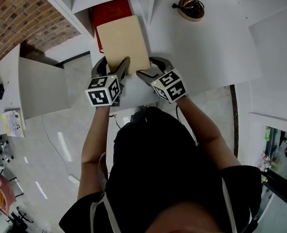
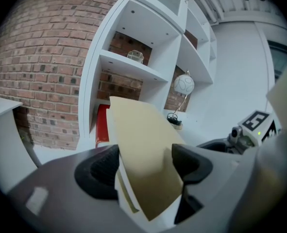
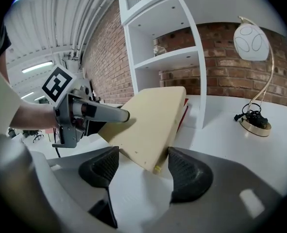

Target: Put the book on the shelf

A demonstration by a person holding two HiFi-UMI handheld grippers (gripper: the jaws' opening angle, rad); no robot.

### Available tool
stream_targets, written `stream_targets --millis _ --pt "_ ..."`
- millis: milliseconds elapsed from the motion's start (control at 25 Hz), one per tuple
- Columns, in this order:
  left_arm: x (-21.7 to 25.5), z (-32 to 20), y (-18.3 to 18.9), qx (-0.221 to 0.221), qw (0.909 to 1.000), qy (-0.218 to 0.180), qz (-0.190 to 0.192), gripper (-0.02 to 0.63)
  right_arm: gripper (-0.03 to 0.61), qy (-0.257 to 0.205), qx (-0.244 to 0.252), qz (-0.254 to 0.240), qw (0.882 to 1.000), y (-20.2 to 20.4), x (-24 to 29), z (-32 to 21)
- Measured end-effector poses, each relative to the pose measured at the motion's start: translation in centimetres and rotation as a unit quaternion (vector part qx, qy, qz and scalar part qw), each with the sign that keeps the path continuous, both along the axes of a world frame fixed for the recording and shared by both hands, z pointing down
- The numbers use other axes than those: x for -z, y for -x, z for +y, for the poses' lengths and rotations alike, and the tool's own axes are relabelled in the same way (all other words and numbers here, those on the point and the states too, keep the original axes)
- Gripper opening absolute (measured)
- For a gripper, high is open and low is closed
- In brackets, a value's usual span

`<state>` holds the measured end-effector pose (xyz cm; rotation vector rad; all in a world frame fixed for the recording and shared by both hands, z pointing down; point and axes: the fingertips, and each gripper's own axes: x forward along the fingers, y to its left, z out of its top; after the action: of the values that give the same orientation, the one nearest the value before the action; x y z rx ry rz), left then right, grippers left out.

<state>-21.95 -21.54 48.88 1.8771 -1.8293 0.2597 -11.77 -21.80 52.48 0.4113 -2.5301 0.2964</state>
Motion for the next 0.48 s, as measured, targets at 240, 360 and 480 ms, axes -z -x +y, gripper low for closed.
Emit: stream_targets --millis 240,360,480 --pt "1.5 -0.8 1.0 0.010 0.9997 -0.019 -0.011 0.337 0.318 0.020 -0.019 -0.039 0.999 0.9 2.5 -1.2" --pt "2.0 -1.0 1.5 0.015 0.9994 -0.024 -0.021 0.341 0.313 0.026 -0.030 -0.049 0.998 1.5 3.3 -1.8" --pt "2.7 -0.9 1.9 0.023 0.9988 -0.035 -0.025 0.341 0.308 0.029 -0.038 -0.054 0.997 2.0 3.7 -2.5"
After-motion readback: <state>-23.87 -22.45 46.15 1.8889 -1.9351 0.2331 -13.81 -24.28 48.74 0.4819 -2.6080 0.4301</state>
